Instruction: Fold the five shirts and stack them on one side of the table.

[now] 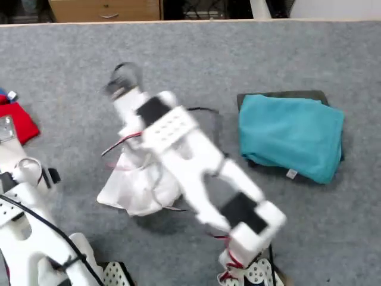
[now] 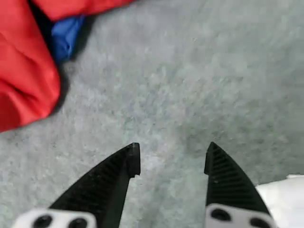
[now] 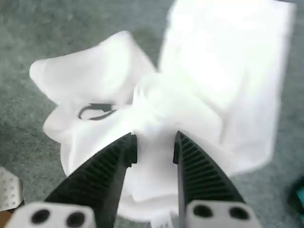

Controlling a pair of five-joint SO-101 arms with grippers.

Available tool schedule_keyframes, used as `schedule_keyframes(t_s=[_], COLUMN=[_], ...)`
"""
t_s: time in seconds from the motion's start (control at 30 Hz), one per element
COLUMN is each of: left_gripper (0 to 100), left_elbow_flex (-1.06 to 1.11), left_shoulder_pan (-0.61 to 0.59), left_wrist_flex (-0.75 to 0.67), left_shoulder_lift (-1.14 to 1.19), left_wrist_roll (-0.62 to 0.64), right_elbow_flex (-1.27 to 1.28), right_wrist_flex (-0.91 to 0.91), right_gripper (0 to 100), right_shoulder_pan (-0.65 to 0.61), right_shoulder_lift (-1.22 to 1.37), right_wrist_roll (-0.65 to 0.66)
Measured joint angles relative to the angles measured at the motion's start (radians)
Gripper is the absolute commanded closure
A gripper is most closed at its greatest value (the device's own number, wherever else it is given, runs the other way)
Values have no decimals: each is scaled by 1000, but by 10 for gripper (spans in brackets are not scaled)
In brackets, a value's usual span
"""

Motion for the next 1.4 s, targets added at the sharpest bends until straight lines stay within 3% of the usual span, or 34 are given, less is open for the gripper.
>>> schedule_keyframes(t_s=[0.07,0.17,0.3,0.6,0.83,1.2,1.4], left_gripper=[766,766,766,766,766,766,766], left_elbow_flex=[9,9,12,12,18,18,18], left_shoulder_pan=[-18,-28,-28,-28,-5,-6,-6], left_wrist_flex=[-8,-11,-11,-11,-11,-11,-11], left_shoulder_lift=[23,37,37,43,43,43,43], left_wrist_roll=[-17,-20,-26,-26,-25,-25,-25], right_elbow_flex=[-34,-106,-245,-592,-858,-1359,-1320], right_wrist_flex=[-2,6,94,166,160,-84,21], right_gripper=[872,992,985,985,985,985,984], right_shoulder_pan=[-23,-28,-14,18,-63,-112,69], right_shoulder_lift=[107,262,347,253,130,114,110], right_wrist_roll=[0,0,0,-3,-87,-166,-190])
